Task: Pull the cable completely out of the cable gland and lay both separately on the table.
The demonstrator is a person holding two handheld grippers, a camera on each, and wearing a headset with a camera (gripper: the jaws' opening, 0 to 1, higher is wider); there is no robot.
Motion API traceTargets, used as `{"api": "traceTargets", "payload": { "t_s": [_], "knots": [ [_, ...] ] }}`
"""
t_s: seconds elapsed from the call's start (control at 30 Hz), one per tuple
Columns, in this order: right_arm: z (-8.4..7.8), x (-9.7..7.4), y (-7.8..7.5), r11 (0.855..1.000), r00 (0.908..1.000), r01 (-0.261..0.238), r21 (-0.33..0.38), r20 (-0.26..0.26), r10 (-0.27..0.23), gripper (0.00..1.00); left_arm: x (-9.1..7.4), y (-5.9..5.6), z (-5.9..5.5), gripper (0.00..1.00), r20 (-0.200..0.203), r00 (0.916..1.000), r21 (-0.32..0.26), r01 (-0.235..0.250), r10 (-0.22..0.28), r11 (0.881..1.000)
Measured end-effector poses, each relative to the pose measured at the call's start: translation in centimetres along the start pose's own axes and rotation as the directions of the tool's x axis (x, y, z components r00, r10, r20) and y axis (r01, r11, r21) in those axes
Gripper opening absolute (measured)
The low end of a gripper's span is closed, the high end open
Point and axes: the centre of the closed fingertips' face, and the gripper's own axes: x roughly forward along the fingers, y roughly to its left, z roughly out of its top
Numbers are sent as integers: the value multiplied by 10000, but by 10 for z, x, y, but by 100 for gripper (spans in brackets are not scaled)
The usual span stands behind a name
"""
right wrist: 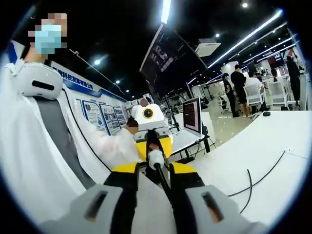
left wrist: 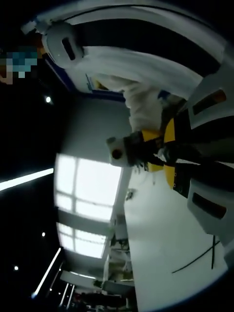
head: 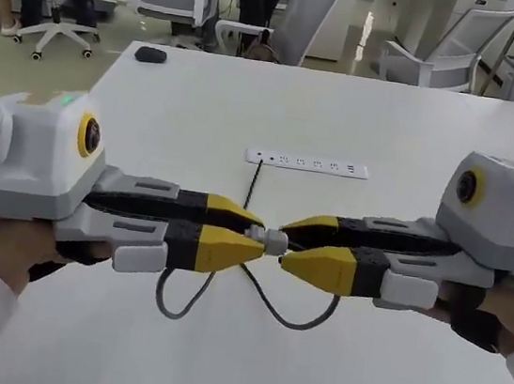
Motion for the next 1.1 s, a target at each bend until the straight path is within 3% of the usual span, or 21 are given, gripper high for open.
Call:
{"api": "traceTargets", "payload": {
  "t_s": [0.17,0.23,0.3,0.43,0.53,0.6,0.67,0.7,0.77,0.9,0.93,1.03,1.1],
  "knots": [
    [4,8,3,9995,9993,-298,137,248,295,17,1,-5,-3,15,-231,9997,341,41,-33,9994],
    [7,10,1,9980,9991,-222,-590,361,243,12,2,-5,-4,15,-264,9996,242,61,-54,9997],
    [6,10,3,9986,9992,-293,-447,275,305,12,3,-5,-3,15,-268,9996,136,59,-56,9999],
    [4,10,4,9914,9995,-295,-1274,-108,284,11,4,-4,-5,15,-409,9992,12,8,-7,10000],
    [5,11,4,9802,9994,-283,-1958,-252,238,11,4,-3,-6,15,-356,9994,-519,-44,25,9986],
    [4,12,2,9658,9987,-202,-2586,-513,71,11,2,0,-7,15,-291,9996,-1348,-60,20,9909],
    [2,14,1,9244,9957,-155,-3811,-902,-205,11,1,3,-9,15,-198,9998,-2177,-26,-18,9760],
    [1,15,1,9034,9929,-146,-4285,-1128,-374,11,0,5,-10,15,-132,9999,-2247,-26,-4,9744],
    [1,16,1,8929,9910,-138,-4501,-1247,-476,11,-2,6,-10,15,-66,10000,-2120,-59,46,9773],
    [3,15,0,8849,9933,-60,-4657,-1047,-484,12,-1,7,-8,15,152,9998,-2115,-107,142,9773],
    [3,15,0,8866,9939,-29,-4625,-989,-484,12,-1,7,-7,15,183,9997,-2097,-105,147,9777],
    [6,13,-2,9113,9954,158,-4115,-794,-531,15,-1,8,-4,15,315,9992,-1850,-173,235,9826],
    [7,9,-4,9097,9968,252,-4145,-590,-545,21,-2,7,-2,15,357,9990,-1597,-206,266,9869]
  ]
}}
